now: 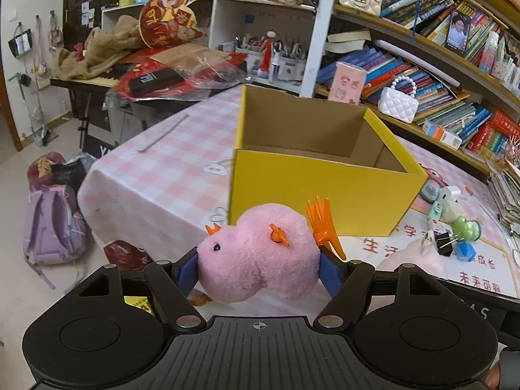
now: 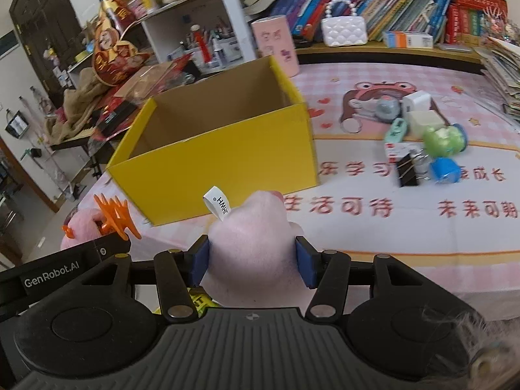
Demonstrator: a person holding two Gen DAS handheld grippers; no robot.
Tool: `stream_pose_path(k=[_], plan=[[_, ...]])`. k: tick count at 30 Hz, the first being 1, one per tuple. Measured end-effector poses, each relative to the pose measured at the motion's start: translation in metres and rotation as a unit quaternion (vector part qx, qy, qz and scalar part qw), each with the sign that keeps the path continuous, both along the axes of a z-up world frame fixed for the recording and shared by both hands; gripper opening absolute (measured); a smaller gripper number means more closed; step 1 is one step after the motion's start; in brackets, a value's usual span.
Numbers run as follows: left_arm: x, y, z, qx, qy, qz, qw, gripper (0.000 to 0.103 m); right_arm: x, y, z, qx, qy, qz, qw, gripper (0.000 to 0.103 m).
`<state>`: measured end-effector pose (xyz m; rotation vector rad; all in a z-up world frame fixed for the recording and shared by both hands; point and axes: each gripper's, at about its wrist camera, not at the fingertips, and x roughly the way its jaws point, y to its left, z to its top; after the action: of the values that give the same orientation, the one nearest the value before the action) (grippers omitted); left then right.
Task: Organize objects
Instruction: 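Carry both plush toys over the yellow box with both tools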
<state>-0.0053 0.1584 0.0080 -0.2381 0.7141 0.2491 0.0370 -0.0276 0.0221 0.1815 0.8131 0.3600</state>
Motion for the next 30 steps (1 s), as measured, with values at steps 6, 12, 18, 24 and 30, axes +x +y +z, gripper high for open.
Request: stream_pose_path(k=[6, 12, 18, 24, 30], plan=[[-0.013, 0.018, 0.004, 0.001, -0.012, 0.007, 0.9999, 0.074, -0.014, 0.02, 0.003, -0.002, -0.007, 0.009, 1.0, 0.052], [-0.02, 0.027, 0.007, -0.005, -0.023, 0.006, 0.9997, 0.074, -0.023, 0.031, 0.008, -0.012, -0.016, 0.015, 1.0, 0.052], [-0.021, 0.031, 0.008, -0.009, -0.03, -0.001, 0.9995, 0.074, -0.027, 0.035, 0.009, -0.019, -0.021, 0.016, 0.999, 0.052], [-0.022, 0.032, 0.009, -0.012, -0.033, -0.007, 0.9994, 0.074, -0.029, 0.037, 0.012, -0.023, -0.023, 0.011, 0.999, 0.052], [-0.023, 0.032, 0.01, -0.01, -0.038, -0.014, 0.9991, 0.074, -0.031, 0.038, 0.014, -0.024, -0.026, 0.007, 0.999, 0.052]])
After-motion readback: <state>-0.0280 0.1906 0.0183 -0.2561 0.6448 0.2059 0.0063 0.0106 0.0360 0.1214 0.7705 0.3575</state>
